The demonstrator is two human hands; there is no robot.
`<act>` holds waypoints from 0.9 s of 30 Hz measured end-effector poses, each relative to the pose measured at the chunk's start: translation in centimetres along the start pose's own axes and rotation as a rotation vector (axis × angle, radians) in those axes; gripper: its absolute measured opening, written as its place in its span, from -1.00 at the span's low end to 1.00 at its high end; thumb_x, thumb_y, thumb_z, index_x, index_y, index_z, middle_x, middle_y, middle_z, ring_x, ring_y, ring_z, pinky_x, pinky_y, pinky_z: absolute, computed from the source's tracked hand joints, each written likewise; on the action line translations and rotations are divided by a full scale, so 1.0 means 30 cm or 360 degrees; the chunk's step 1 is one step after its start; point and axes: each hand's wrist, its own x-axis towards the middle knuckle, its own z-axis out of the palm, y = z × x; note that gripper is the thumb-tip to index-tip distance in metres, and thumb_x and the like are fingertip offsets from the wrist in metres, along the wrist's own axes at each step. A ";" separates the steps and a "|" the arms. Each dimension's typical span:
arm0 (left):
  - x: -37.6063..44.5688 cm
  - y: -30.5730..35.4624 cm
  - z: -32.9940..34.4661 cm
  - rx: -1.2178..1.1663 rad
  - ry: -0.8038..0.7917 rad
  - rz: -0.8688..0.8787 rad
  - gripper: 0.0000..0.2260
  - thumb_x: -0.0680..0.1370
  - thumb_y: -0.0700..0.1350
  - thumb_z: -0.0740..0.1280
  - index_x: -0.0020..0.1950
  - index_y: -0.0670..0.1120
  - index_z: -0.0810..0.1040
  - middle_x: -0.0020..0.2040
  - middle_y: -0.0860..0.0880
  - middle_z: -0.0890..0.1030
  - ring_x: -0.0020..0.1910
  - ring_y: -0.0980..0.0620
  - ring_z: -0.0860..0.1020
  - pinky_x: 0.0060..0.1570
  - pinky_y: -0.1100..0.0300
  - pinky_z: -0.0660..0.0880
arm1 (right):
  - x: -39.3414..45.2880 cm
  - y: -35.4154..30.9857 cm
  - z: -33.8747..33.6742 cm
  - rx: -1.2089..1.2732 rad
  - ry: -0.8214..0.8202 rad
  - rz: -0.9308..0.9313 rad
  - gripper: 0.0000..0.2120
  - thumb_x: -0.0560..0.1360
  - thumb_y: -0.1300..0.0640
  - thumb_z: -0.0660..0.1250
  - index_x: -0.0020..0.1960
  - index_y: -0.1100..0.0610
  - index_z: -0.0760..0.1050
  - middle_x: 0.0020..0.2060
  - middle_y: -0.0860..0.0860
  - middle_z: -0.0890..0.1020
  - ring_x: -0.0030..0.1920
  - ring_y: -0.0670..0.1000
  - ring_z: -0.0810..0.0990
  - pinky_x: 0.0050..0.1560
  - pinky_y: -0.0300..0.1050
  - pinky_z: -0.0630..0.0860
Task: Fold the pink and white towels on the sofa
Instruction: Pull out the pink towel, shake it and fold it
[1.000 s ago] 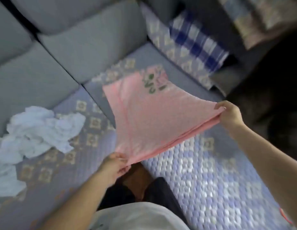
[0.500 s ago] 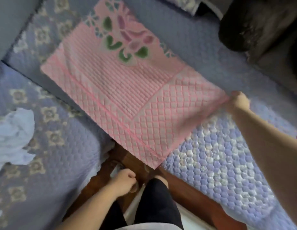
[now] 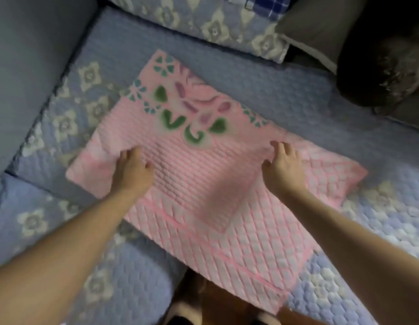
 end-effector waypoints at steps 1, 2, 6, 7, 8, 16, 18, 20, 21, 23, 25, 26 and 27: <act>0.128 0.020 -0.028 0.0036 0.0080 0.0072 -0.56 0.58 -0.10 0.30 0.43 -0.20 0.37 0.36 -0.35 0.40 0.35 -0.33 0.38 0.34 -0.12 0.35 | 0.065 -0.035 0.025 -0.0045 0.0023 0.0001 -0.48 0.50 0.25 0.31 0.45 0.27 0.37 0.35 0.29 0.44 0.31 0.35 0.38 0.36 0.11 0.26; 0.253 0.042 -0.055 0.0053 0.0160 0.0134 -0.54 0.58 -0.08 0.31 0.44 -0.21 0.36 0.37 -0.35 0.38 0.37 -0.33 0.35 0.35 -0.14 0.34 | 0.131 -0.066 0.054 -0.0082 0.0046 0.0005 -0.47 0.50 0.23 0.31 0.46 0.26 0.36 0.35 0.30 0.43 0.33 0.35 0.37 0.37 0.11 0.25; 0.723 0.160 -0.123 0.0022 0.0278 0.0290 -0.44 0.59 0.00 0.29 0.52 -0.21 0.26 0.41 -0.35 0.36 0.40 -0.36 0.34 0.37 -0.15 0.33 | 0.373 -0.122 0.160 -0.0209 0.0123 0.0118 -0.45 0.59 0.06 0.25 0.53 0.18 0.28 0.42 0.23 0.40 0.41 0.27 0.34 0.43 0.05 0.24; 0.822 0.194 -0.136 0.0022 0.0227 0.0293 -0.39 0.60 0.07 0.28 0.55 -0.19 0.22 0.44 -0.34 0.36 0.41 -0.35 0.35 0.38 -0.14 0.33 | 0.414 -0.115 0.183 -0.0226 0.0115 0.0184 -0.45 0.61 0.00 0.21 0.54 0.16 0.26 0.44 0.21 0.39 0.43 0.25 0.34 0.44 0.05 0.24; 0.909 0.229 -0.141 0.0008 0.0149 0.0296 -0.35 0.60 0.16 0.26 0.56 -0.17 0.20 0.45 -0.33 0.37 0.42 -0.34 0.36 0.39 -0.13 0.34 | 0.439 -0.103 0.204 -0.0256 0.0114 0.0227 -0.45 0.62 -0.04 0.19 0.54 0.15 0.27 0.45 0.20 0.40 0.43 0.24 0.35 0.45 0.06 0.25; 1.157 0.281 -0.164 -0.0070 0.0245 0.0655 -0.65 0.59 0.10 0.33 -0.20 -0.13 0.35 -0.24 -0.15 0.48 -0.06 -0.26 0.57 -0.27 0.04 0.32 | 0.329 -0.095 0.245 -0.0404 0.0659 0.0031 -0.42 0.56 0.00 0.21 0.52 0.21 0.27 0.50 0.30 0.27 0.47 0.34 0.24 0.51 0.23 0.08; 1.211 0.211 -0.209 -0.0126 0.0590 0.0557 -0.78 0.61 0.00 0.28 -0.10 -0.12 0.40 -0.12 -0.29 0.55 0.01 -0.33 0.56 -0.13 -0.04 0.39 | 0.309 -0.134 0.271 -0.0358 0.0622 -0.0053 -0.38 0.52 0.01 0.20 0.56 0.10 0.21 0.55 0.24 0.19 0.53 0.31 0.14 0.55 0.14 -0.06; 1.237 0.150 -0.224 -0.0130 0.0620 0.0291 -0.73 0.61 0.00 0.26 0.11 -0.20 0.44 0.12 -0.38 0.55 0.16 -0.39 0.51 0.08 -0.15 0.44 | 0.308 -0.164 0.316 -0.0410 0.0477 -0.0033 -0.36 0.55 -0.08 0.12 0.60 0.03 0.15 0.59 0.18 0.15 0.57 0.26 0.07 0.58 0.12 -0.11; 1.224 0.138 -0.213 -0.0095 0.0580 0.0174 -0.65 0.60 0.03 0.25 0.22 -0.22 0.41 0.24 -0.38 0.50 0.25 -0.40 0.46 0.19 -0.18 0.41 | 0.317 -0.161 0.336 -0.0461 0.0389 0.0047 -0.37 0.58 -0.15 0.05 0.62 0.00 0.11 0.61 0.14 0.12 0.59 0.24 0.04 0.58 0.15 -0.10; 1.160 0.132 -0.171 0.0023 0.0652 0.0215 -0.49 0.58 0.09 0.21 0.42 -0.19 0.32 0.45 -0.34 0.33 0.42 -0.38 0.31 0.38 -0.22 0.24 | 0.345 -0.138 0.352 -0.0507 0.0249 0.0188 -0.36 0.62 -0.26 -0.06 0.64 -0.03 0.05 0.63 0.09 0.05 0.61 0.20 -0.03 0.58 0.22 -0.08; 1.026 0.138 -0.111 0.0109 0.0743 0.0648 -0.45 0.62 0.11 0.13 0.56 -0.07 0.19 0.55 -0.32 0.19 0.51 -0.37 0.18 0.47 -0.25 0.08 | 0.345 -0.097 0.357 -0.0512 0.0205 0.0241 -0.35 0.62 -0.31 -0.11 0.64 -0.07 -0.01 0.64 0.03 0.00 0.62 0.15 -0.08 0.58 0.22 -0.12; 0.948 0.133 -0.078 0.0143 0.0721 0.0871 -0.47 0.65 0.13 0.07 0.60 -0.01 0.15 0.57 -0.31 0.15 0.53 -0.37 0.15 0.49 -0.26 0.05 | 0.335 -0.074 0.354 -0.0508 0.0195 0.0274 -0.34 0.62 -0.33 -0.12 0.64 -0.09 -0.03 0.64 0.01 -0.01 0.62 0.13 -0.09 0.59 0.21 -0.13; 0.881 0.125 -0.041 0.0193 0.0644 0.1024 -0.48 0.67 0.17 0.00 0.61 0.04 0.12 0.59 -0.28 0.12 0.54 -0.37 0.13 0.49 -0.29 0.03 | 0.322 -0.050 0.343 -0.0499 0.0194 0.0333 -0.34 0.61 -0.33 -0.14 0.64 -0.09 -0.03 0.64 -0.01 -0.01 0.62 0.12 -0.08 0.59 0.21 -0.13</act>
